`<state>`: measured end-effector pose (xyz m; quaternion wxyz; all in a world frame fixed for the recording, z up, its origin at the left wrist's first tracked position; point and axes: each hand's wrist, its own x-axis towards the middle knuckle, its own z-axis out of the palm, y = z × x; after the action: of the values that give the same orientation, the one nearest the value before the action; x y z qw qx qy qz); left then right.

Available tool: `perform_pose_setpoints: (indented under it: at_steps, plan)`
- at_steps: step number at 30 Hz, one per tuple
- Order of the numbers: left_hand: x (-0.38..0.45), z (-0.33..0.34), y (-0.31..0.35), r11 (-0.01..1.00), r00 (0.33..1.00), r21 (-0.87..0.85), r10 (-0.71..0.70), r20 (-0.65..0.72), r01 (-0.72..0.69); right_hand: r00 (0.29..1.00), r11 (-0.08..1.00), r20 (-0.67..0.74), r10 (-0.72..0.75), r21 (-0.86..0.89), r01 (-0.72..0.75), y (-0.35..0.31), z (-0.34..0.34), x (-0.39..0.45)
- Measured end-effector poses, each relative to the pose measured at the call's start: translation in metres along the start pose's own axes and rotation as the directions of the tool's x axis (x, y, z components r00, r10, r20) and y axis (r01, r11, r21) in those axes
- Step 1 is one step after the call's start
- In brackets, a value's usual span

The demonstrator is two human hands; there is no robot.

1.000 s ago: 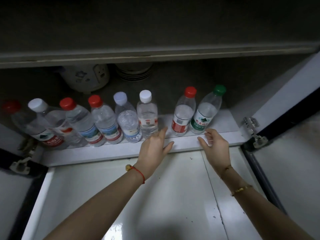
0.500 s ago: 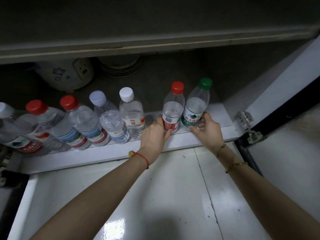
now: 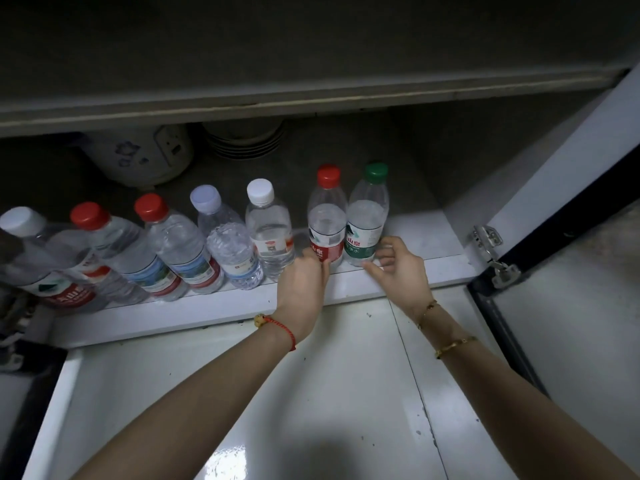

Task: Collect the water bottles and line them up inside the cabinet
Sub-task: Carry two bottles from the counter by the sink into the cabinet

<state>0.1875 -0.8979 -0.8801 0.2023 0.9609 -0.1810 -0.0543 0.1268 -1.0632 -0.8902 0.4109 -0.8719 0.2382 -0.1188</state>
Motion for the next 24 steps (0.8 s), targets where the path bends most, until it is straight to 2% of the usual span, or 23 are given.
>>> perform_pose_setpoints:
  at_steps: [3, 5, 8, 14, 24]
  plan:
    - [0.001, -0.008, 0.000, 1.000, 1.000, -0.016, -0.007, 0.021, 0.007, 1.000, 0.996, -0.024, -0.008, -0.087, 0.006, -0.007, -0.004, 0.008]
    - [0.004, -0.012, 0.000, 0.994, 0.998, -0.108, -0.014, 0.057, 0.020, 1.000, 0.994, 0.009, -0.004, -0.108, 0.005, -0.014, -0.008, 0.016]
    - [0.013, -0.009, 0.000, 0.962, 0.995, -0.267, -0.026, 0.101, 0.052, 0.997, 0.997, 0.077, 0.005, -0.083, 0.002, -0.021, -0.010, 0.022]
    - [0.027, -0.001, 0.005, 0.868, 0.981, -0.465, -0.108, 0.163, 0.173, 0.997, 0.999, 0.069, 0.039, -0.030, -0.037, -0.020, -0.005, 0.025]
    - [0.007, 0.023, 0.001, 0.854, 0.992, -0.511, -0.126, -0.023, 0.096, 0.994, 0.999, 0.106, 0.016, 0.047, -0.021, -0.016, -0.003, 0.018]
